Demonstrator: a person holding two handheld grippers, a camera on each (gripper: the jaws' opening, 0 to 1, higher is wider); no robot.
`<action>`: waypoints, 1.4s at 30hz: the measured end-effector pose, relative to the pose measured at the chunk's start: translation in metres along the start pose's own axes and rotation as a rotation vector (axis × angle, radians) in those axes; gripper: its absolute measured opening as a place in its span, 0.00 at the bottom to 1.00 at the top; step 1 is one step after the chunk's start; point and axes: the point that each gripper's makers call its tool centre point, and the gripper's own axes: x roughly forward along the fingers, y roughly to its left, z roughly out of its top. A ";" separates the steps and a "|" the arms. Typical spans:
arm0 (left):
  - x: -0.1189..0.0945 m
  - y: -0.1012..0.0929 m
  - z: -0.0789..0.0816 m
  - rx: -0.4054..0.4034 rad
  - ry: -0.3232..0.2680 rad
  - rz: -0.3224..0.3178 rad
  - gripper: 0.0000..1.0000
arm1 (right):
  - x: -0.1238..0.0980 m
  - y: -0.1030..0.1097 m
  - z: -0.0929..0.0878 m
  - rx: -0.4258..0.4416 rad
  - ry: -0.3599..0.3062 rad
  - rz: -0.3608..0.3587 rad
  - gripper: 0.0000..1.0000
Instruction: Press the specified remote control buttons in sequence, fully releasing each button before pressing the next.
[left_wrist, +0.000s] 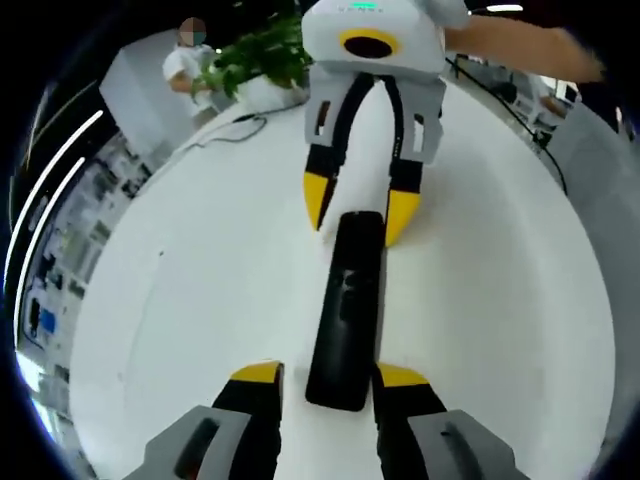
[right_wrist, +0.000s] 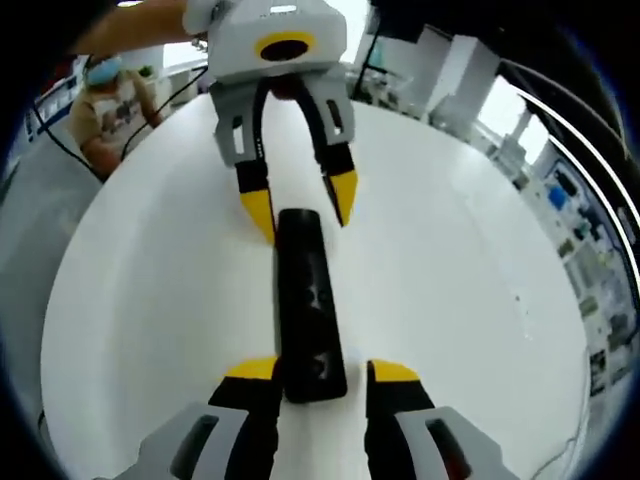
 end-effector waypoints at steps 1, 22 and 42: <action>-0.001 0.001 -0.001 -0.011 -0.006 0.014 0.39 | 0.000 -0.001 0.000 0.005 -0.001 -0.012 0.29; -0.042 0.009 0.004 -0.367 -0.342 0.401 0.57 | -0.040 -0.008 0.003 0.440 -0.309 -0.271 0.44; -0.081 -0.048 -0.025 -0.600 -0.350 0.473 0.64 | -0.068 0.043 -0.026 0.641 -0.309 -0.394 0.49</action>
